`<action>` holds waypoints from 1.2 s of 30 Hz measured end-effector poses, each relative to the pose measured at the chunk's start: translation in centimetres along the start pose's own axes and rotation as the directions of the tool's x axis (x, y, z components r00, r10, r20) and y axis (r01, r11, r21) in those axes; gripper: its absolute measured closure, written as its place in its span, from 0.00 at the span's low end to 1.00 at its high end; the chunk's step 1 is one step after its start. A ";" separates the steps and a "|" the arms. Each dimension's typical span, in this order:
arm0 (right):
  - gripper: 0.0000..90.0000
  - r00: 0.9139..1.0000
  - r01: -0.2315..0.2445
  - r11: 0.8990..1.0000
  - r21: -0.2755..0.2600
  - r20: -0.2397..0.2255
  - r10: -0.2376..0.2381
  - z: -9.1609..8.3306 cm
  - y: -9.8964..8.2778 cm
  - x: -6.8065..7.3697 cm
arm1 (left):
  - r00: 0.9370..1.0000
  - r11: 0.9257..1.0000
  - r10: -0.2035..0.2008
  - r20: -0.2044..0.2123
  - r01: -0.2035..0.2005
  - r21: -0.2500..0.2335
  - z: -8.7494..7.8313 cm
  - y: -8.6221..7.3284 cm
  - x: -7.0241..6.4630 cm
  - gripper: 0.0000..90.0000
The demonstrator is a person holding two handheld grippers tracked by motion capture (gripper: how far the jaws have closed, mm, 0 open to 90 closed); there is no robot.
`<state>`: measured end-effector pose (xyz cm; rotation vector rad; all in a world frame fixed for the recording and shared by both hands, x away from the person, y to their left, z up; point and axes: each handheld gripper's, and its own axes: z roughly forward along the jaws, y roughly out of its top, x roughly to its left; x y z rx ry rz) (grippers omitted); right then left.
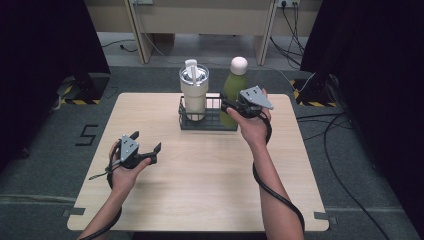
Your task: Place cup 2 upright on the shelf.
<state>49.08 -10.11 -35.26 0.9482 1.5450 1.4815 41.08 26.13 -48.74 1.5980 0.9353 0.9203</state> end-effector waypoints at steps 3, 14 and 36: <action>0.25 1.000 0.000 1.000 -0.003 0.003 0.000 0.2 0.3 0.0 | 1.000 1.000 -0.003 -0.003 0.003 -0.003 0.0 0.0 0.1 0.07; 0.25 1.000 -0.003 1.000 -0.009 0.012 0.003 0.5 0.9 -0.3 | 1.000 1.000 -0.001 0.001 0.001 0.000 0.0 0.0 0.0 0.07; 0.25 1.000 -0.002 1.000 -0.010 0.027 0.003 1.8 2.0 -0.5 | 1.000 1.000 -0.004 -0.001 0.004 -0.001 0.0 0.0 0.1 0.07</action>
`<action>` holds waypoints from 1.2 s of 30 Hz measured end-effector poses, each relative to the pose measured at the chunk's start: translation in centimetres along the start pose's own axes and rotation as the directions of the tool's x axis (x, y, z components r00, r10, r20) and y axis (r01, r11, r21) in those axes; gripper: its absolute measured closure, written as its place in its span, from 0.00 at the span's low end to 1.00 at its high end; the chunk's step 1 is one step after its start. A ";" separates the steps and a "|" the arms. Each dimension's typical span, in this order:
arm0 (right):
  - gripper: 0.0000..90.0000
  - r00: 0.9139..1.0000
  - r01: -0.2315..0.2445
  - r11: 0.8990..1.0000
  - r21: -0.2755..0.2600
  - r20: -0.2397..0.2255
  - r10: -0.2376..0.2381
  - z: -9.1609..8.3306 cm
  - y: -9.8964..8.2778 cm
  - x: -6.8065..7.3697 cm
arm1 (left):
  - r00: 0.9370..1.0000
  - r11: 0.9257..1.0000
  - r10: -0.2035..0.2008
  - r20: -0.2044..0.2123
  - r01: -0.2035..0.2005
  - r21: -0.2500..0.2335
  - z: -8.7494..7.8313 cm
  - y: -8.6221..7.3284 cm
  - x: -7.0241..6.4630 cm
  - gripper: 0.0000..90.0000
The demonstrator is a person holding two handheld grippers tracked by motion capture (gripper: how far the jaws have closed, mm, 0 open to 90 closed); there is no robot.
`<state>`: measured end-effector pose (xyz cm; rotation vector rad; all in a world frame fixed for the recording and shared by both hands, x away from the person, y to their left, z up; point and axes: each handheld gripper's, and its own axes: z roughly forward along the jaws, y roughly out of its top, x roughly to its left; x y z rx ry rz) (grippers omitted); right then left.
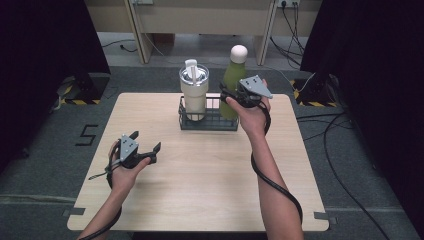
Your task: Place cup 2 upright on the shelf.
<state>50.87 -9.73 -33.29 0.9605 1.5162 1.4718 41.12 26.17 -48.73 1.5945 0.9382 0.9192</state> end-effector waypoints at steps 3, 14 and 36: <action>0.25 1.000 -0.003 1.000 0.000 0.004 0.003 0.2 0.1 -0.1 | 1.000 1.000 -0.001 -0.001 0.001 0.000 0.0 0.0 0.0 0.07; 0.25 1.000 -0.005 1.000 -0.003 0.012 0.005 1.1 0.8 -0.1 | 1.000 1.000 -0.002 -0.002 0.002 -0.001 0.0 0.0 0.1 0.07; 0.25 1.000 -0.017 1.000 0.008 0.025 0.017 3.1 1.2 -0.5 | 1.000 1.000 -0.007 -0.009 0.007 -0.002 -0.1 -0.1 0.3 0.07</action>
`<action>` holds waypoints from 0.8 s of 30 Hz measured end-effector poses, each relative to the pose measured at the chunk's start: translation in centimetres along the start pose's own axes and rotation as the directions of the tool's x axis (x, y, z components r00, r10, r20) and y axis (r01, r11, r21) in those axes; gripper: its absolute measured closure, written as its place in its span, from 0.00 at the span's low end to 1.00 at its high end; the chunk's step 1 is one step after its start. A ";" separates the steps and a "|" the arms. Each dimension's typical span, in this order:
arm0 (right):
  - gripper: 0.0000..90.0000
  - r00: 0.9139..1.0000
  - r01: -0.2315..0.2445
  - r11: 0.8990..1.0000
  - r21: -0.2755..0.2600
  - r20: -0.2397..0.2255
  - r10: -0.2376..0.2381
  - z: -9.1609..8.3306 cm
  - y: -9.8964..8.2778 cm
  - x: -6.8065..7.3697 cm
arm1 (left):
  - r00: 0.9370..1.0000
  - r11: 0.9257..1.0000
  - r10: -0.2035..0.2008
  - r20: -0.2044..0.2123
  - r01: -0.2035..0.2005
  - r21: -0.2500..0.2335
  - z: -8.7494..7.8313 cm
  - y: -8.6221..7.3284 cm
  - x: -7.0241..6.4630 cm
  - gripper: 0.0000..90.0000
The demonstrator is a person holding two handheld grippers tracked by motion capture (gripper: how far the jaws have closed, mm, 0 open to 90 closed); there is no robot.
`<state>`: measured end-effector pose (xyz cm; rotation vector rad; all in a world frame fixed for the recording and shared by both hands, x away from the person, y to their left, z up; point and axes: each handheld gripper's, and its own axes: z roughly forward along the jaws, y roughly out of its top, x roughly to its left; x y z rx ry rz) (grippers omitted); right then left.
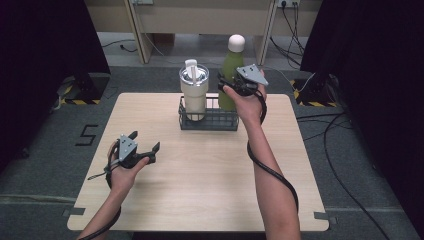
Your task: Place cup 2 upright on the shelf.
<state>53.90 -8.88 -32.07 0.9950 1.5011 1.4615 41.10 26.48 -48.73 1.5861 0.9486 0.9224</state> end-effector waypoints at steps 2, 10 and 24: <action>0.25 1.000 0.001 1.000 0.002 0.001 -0.001 0.1 0.0 0.0 | 1.000 1.000 -0.001 0.000 0.001 0.000 0.0 0.0 0.0 0.07; 0.25 1.000 -0.001 1.000 0.004 0.005 0.001 0.8 0.4 -0.1 | 1.000 1.000 -0.001 0.000 0.001 0.000 0.0 0.0 0.0 0.07; 0.25 1.000 -0.006 1.000 0.025 0.017 0.005 2.0 0.1 -0.2 | 1.000 1.000 -0.004 -0.003 0.004 0.000 0.0 -0.1 0.1 0.07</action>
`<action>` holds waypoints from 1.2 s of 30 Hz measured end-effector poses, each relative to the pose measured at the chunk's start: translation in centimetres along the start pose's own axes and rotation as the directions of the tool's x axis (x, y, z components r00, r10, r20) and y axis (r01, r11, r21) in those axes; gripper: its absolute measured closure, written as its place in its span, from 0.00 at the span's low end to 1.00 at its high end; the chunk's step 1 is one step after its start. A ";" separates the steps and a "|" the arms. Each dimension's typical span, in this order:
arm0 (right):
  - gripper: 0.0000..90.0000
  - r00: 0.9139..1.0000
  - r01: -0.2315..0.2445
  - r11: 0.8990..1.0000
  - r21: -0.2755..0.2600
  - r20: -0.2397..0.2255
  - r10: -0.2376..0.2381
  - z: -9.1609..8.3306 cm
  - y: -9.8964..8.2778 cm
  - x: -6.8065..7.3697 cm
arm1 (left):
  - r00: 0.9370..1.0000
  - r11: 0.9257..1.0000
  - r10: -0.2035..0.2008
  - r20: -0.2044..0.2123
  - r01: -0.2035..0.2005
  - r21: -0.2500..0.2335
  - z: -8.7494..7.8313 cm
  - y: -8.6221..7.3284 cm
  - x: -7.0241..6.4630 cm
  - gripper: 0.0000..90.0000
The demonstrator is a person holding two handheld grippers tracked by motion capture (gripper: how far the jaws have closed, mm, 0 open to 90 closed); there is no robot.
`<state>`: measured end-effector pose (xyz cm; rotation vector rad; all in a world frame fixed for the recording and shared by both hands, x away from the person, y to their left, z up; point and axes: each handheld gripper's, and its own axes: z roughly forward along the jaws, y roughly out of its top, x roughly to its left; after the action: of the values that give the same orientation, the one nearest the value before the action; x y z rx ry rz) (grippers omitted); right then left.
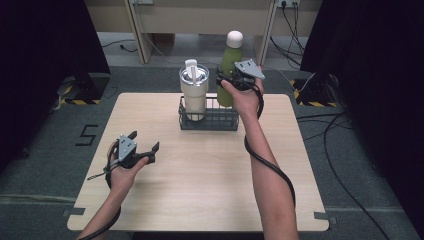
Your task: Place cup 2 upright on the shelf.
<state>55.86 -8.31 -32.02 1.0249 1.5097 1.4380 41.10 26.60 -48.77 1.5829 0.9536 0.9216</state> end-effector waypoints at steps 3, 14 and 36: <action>0.25 1.000 0.002 1.000 0.011 0.007 -0.002 0.3 -0.3 -0.1 | 1.000 1.000 0.000 0.000 0.000 0.000 0.0 0.0 0.0 0.07; 0.25 1.000 -0.006 1.000 0.024 0.021 0.006 0.9 -0.7 -0.4 | 1.000 1.000 0.001 -0.001 -0.001 0.002 0.0 -0.1 0.0 0.07; 0.25 1.000 -0.015 0.998 0.058 0.026 0.014 2.1 -1.6 -0.3 | 1.000 1.000 -0.001 -0.004 0.001 0.000 0.0 0.0 0.1 0.07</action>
<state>57.86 -7.88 -33.74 1.0874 1.5365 1.3933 41.14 26.70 -48.80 1.5807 0.9568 0.9242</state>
